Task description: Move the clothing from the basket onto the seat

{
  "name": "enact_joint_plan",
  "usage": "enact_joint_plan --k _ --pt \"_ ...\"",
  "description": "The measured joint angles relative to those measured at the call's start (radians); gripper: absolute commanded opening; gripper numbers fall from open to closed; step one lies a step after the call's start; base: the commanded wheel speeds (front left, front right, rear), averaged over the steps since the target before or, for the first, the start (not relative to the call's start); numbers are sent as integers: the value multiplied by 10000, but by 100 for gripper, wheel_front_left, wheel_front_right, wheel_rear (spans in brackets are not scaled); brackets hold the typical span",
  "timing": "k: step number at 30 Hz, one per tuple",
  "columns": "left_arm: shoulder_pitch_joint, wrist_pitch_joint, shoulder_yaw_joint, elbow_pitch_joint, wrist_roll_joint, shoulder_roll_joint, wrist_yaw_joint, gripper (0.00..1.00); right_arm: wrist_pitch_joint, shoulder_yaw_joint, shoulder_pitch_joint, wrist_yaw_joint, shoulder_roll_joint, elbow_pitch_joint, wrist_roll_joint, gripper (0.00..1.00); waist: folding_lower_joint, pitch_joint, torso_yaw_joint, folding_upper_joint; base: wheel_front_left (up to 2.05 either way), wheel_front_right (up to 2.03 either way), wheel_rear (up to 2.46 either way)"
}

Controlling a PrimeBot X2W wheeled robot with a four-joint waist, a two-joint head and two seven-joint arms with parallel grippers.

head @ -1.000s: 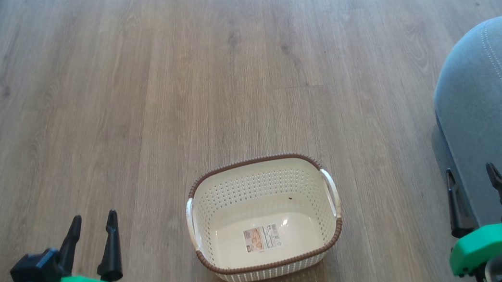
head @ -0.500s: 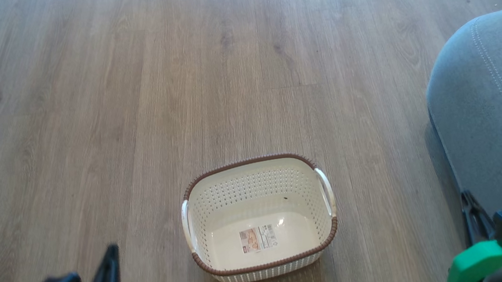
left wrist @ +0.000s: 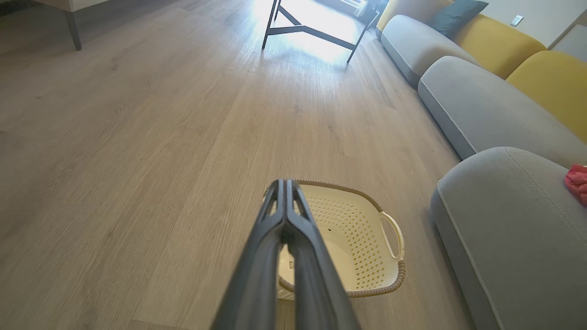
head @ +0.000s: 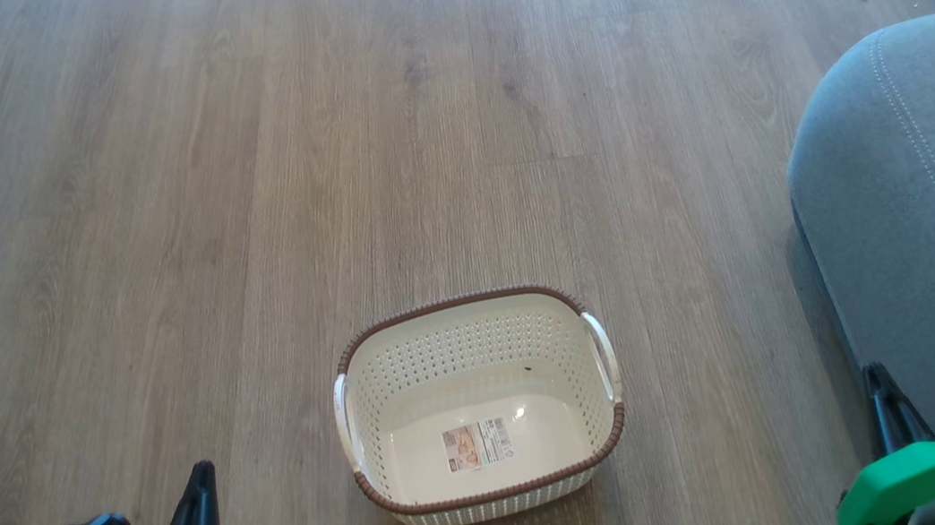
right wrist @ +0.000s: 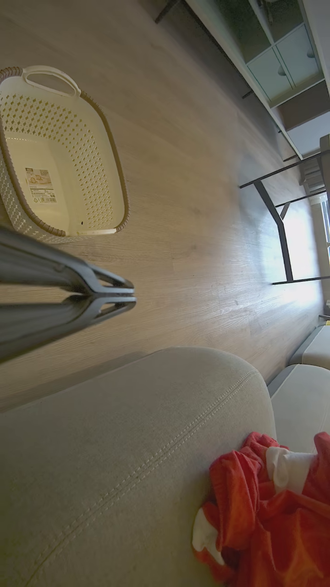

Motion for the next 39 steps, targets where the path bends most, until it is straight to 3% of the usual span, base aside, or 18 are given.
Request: enact_joint_plan --k 39 --pt "-247 1141 757 -334 -3691 -522 -2 0 1141 -226 -482 0 0 25 4836 0 0 44 -241 0 0 0 0"
